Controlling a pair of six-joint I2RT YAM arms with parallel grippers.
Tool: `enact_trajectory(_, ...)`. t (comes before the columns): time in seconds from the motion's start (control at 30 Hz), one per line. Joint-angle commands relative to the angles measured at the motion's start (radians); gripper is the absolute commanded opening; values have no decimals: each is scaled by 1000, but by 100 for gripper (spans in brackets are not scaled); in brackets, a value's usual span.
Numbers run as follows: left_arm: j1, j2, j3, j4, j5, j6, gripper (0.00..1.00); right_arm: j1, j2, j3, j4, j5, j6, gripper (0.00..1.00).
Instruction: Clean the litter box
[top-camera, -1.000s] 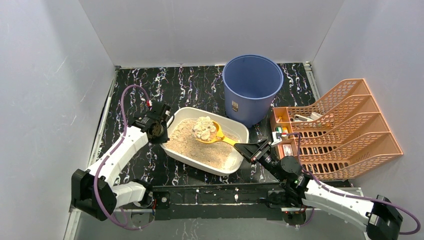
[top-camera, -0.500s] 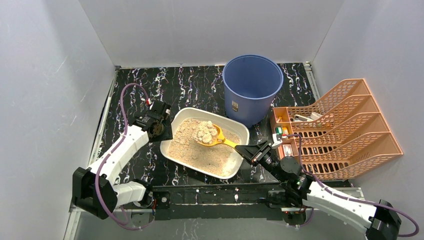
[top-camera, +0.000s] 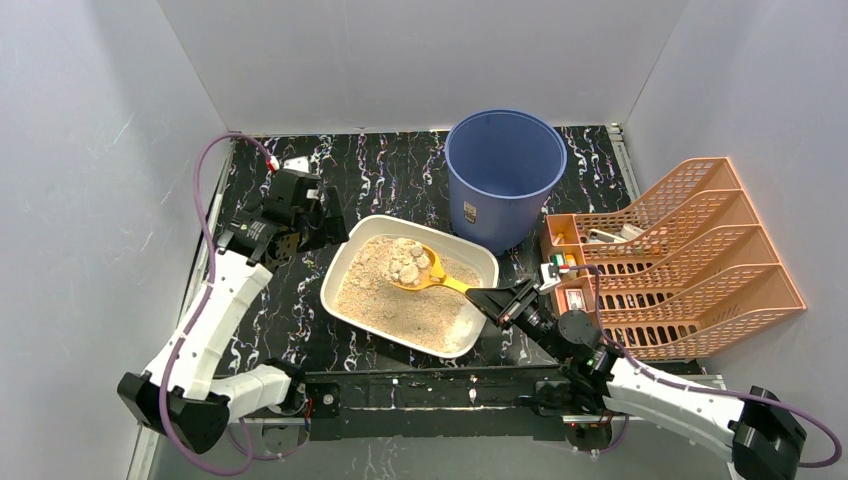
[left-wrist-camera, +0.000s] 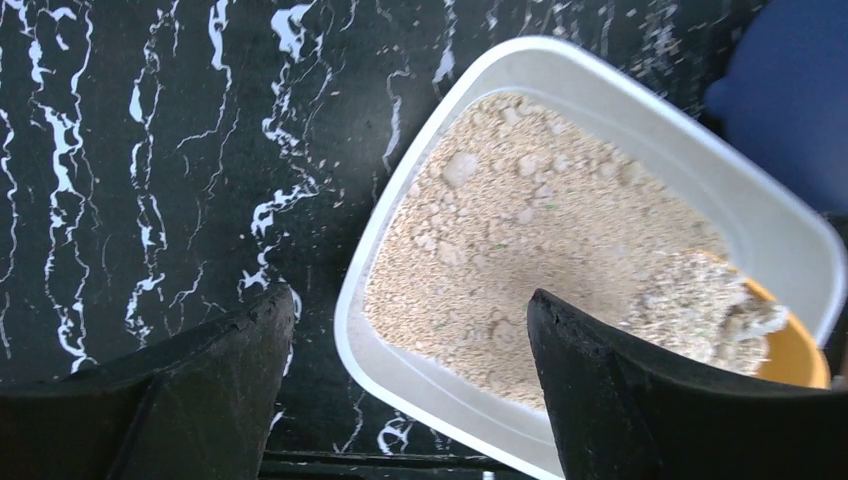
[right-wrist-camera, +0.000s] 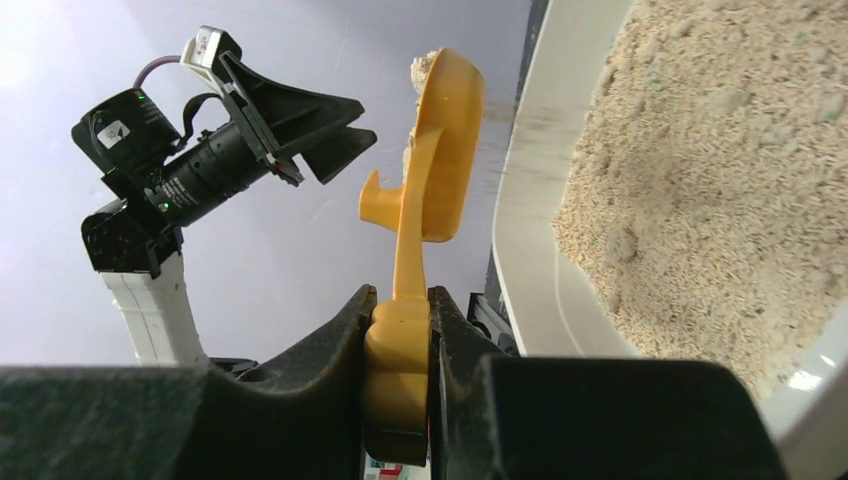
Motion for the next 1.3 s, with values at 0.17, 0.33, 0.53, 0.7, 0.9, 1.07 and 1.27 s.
enact_trajectory(0.17, 0, -51, 178, -94, 62, -8, 98, -5, 119, 15, 325, -99, -44, 1)
enact_trajectory(0.33, 0, -65, 210, -116, 58, -4, 98, -5, 98, -4, 303, -36, -23, 1)
enact_trajectory(0.53, 0, -84, 215, -117, 61, -1, 98, -13, 37, 11, 264, -5, -2, 1)
enact_trajectory(0.7, 0, -93, 201, -108, 62, -2, 98, -16, 60, 22, 306, -21, -31, 1)
enact_trajectory(0.9, 0, -96, 206, -104, 71, 0, 98, -17, 41, 17, 313, -28, -19, 1)
enact_trajectory(1.07, 0, -93, 221, -111, 74, 2, 98, -18, 79, 56, 346, -121, -46, 1)
enact_trajectory(1.27, 0, -88, 241, -114, 80, 3, 98, -25, 71, 49, 343, -93, 18, 1)
